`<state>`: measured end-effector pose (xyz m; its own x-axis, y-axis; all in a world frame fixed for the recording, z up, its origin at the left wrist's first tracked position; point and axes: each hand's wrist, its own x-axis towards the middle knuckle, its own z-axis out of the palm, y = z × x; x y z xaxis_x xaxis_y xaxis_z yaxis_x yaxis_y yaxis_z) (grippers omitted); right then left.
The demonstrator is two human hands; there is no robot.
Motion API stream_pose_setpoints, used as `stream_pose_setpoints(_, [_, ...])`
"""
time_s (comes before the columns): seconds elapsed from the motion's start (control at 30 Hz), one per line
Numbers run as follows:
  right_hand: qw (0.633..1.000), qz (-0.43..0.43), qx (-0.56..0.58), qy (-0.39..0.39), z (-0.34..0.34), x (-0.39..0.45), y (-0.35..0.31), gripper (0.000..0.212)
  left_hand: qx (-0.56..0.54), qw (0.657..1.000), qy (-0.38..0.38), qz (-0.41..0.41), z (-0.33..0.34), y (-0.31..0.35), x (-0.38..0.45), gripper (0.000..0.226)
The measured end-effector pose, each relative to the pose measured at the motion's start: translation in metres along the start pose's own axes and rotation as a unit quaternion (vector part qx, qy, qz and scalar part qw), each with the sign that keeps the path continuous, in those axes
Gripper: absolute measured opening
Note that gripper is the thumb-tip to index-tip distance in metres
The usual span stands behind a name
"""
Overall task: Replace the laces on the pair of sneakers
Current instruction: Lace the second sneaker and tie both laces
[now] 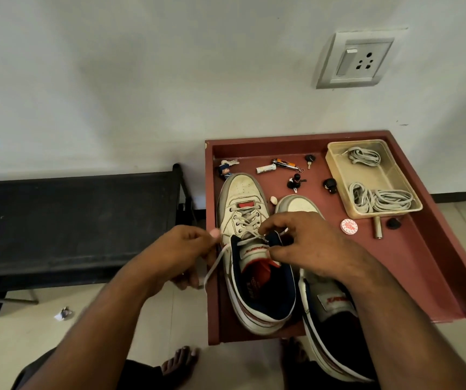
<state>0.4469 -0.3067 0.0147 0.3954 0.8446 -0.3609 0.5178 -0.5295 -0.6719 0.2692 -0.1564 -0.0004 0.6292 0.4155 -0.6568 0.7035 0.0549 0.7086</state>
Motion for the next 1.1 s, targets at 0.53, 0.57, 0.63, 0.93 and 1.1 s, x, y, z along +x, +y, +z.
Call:
stream_pose_setpoints(0.53, [0.981,-0.145,-0.030,0.126,-0.003,-0.004,-0.010,0.019,-0.025,0.955,-0.017,0.295,0.006,0.043,-0.026,0.027])
stream_pose_setpoints(0.57, [0.984,-0.139,-0.008,0.113,-0.002,-0.005,-0.010,0.029,-0.045,0.957,0.019,0.284,0.001,0.041,-0.025,0.025])
stream_pose_setpoints(0.63, [0.985,-0.127,0.059,0.096,-0.008,-0.007,-0.009,0.034,-0.089,0.958,0.111,0.247,-0.010,0.034,-0.022,0.022])
stream_pose_setpoints(0.93, [0.994,-0.095,0.046,0.036,-0.016,-0.006,0.001,0.039,-0.014,0.928,0.347,0.138,-0.015,0.004,0.015,0.011])
stream_pose_setpoints(1.1, [0.996,-0.090,0.015,0.011,-0.014,-0.006,-0.004,0.030,0.059,0.931,0.277,0.229,-0.001,0.014,0.010,0.055])
